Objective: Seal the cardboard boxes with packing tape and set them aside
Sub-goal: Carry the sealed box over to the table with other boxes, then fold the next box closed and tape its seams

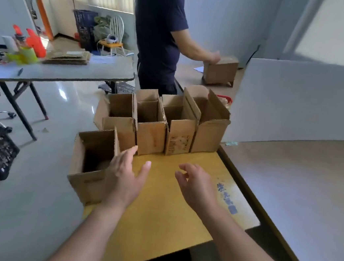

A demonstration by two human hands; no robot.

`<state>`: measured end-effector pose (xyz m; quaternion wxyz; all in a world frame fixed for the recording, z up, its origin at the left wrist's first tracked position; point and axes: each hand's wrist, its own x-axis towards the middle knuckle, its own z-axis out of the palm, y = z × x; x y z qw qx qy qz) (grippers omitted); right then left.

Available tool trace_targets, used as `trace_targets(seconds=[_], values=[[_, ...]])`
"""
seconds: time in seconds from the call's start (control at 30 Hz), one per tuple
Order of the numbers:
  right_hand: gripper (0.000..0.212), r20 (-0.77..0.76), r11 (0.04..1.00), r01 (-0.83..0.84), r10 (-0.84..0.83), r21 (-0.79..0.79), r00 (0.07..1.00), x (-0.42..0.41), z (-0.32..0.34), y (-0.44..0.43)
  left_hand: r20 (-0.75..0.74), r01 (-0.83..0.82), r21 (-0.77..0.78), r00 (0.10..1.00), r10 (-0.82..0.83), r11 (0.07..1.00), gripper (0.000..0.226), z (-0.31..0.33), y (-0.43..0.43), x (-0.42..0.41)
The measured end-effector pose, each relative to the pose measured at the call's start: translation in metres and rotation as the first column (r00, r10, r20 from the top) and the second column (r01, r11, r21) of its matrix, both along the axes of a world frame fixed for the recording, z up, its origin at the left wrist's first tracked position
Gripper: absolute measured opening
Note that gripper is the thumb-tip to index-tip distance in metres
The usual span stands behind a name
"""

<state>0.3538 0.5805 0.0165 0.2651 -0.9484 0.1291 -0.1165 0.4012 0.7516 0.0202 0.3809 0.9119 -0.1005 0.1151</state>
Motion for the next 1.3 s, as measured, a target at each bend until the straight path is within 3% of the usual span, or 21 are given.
trace_targets(seconds=[0.23,0.47,0.57,0.8,1.0,1.17,1.3], values=[[0.028,0.091,0.931,0.228,-0.210,-0.286,0.973,-0.156,0.007,-0.133,-0.071,0.379,0.329,0.923,-0.378,0.865,0.033,-0.015,-0.156,-0.102],[0.011,0.130,0.764,0.522,-0.515,-0.379,0.847,-0.318,-0.012,-0.246,-0.027,0.643,0.323,0.740,-0.673,0.694,0.034,-0.017,-0.305,-0.225],[0.021,0.163,0.687,0.593,-0.586,-0.420,0.794,-0.381,-0.018,-0.281,-0.011,0.721,0.306,0.655,-0.755,0.621,0.038,-0.021,-0.358,-0.274],[0.008,0.244,0.477,0.786,-0.770,-0.394,0.590,-0.494,-0.029,-0.340,-0.049,0.838,0.325,0.477,-0.877,0.438,0.034,-0.028,-0.446,-0.366],[0.004,0.242,0.356,0.879,-0.866,-0.317,0.438,-0.551,-0.041,-0.376,-0.076,0.891,0.312,0.369,-0.926,0.329,0.037,-0.032,-0.513,-0.406],[0.002,0.093,0.289,0.926,-0.943,-0.242,0.319,-0.591,-0.054,-0.420,-0.171,0.932,0.318,0.236,-0.957,0.173,0.055,-0.044,-0.579,-0.431],[0.025,-0.064,0.254,0.926,-0.967,-0.278,0.246,-0.619,-0.054,-0.459,-0.270,0.921,0.374,0.222,-0.937,0.111,0.070,-0.049,-0.632,-0.439]])
